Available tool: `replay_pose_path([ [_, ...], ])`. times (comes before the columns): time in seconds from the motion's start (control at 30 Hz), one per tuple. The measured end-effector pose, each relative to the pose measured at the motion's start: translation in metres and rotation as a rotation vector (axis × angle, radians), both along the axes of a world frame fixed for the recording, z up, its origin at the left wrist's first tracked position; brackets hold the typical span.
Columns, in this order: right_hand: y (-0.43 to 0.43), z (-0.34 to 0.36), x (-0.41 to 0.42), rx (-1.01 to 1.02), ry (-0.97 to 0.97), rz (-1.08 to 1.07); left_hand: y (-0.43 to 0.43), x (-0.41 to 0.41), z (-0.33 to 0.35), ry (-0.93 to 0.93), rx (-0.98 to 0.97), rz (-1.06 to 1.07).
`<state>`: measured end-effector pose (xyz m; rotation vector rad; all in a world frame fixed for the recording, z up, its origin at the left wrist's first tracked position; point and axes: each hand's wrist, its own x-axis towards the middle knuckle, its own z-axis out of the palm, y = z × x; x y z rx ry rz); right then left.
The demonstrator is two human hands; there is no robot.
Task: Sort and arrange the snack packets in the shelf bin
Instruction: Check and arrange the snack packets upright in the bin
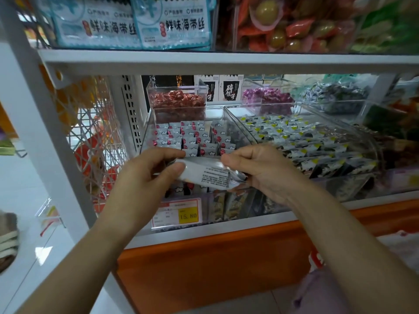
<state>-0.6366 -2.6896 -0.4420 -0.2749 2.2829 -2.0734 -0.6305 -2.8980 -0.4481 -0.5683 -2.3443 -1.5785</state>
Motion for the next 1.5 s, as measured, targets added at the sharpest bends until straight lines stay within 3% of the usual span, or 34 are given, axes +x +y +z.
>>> replay_pose_path([
  [0.13, -0.004, 0.0, 0.005, -0.156, 0.025, 0.056, 0.0, -0.003, -0.001, 0.052, -0.008, 0.126],
  [0.27, -0.016, -0.002, 0.008, 0.256, 0.291, -0.064, 0.001, -0.007, 0.002, 0.098, -0.032, 0.242],
  [0.37, -0.023, 0.0, 0.003, 0.197, 0.404, -0.193, 0.003, -0.009, 0.004, 0.13, -0.09, 0.282],
  [0.5, -0.016, 0.005, -0.013, 0.128, 0.399, -0.466, -0.007, -0.017, 0.006, 0.357, -0.581, 0.404],
  [0.6, -0.019, 0.01, -0.027, 0.163, 0.401, -0.502, -0.007, -0.021, -0.004, 0.248, -0.898, 0.33],
  [0.7, -0.03, 0.018, -0.043, 0.287, 0.463, -0.44, -0.007, -0.022, -0.012, 0.263, -1.04, 0.323],
  [0.93, -0.063, 0.04, -0.075, 0.872, 0.532, -0.172, -0.014, -0.024, -0.013, 0.269, -0.992, 0.344],
  [1.1, -0.079, 0.042, -0.084, 1.018, 0.535, -0.093, -0.017, -0.025, -0.014, 0.277, -0.92, 0.337],
  [1.23, -0.081, 0.019, -0.089, 1.325, 0.462, 0.137, -0.02, -0.025, -0.015, 0.274, -0.877, 0.335],
  [1.3, -0.077, 0.018, -0.095, 1.269, 0.452, 0.15, -0.022, -0.024, -0.015, 0.265, -0.869, 0.332],
  [1.43, -0.068, 0.032, -0.11, 0.879, 0.452, -0.058, -0.023, -0.026, -0.014, 0.239, -0.832, 0.325],
  [1.5, -0.07, 0.032, -0.118, 0.894, 0.488, -0.093, -0.024, -0.027, -0.015, 0.227, -0.828, 0.323],
])
